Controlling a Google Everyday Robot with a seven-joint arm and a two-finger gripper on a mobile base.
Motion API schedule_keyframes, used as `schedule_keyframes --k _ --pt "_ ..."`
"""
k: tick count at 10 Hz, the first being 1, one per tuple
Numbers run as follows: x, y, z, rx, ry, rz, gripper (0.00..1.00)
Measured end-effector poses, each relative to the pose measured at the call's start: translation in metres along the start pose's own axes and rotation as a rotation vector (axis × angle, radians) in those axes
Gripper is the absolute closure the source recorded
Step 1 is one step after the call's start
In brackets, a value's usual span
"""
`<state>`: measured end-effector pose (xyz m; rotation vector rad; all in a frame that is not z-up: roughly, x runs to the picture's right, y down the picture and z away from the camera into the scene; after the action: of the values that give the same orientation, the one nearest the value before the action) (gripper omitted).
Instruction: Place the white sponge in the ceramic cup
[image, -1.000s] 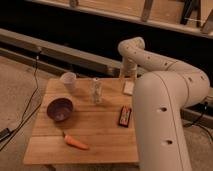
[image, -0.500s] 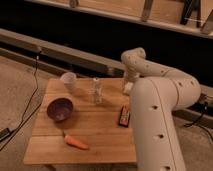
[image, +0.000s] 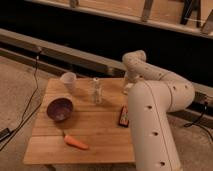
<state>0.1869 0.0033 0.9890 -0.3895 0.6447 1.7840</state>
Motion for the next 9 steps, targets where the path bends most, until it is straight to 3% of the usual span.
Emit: schedule_keyframes --k 7,9 --pt "-0.007 0.008 0.016 0.006 0.020 -0.003 0.36" --pt "-0.008 0.008 0.019 0.006 0.022 0.003 0.50"
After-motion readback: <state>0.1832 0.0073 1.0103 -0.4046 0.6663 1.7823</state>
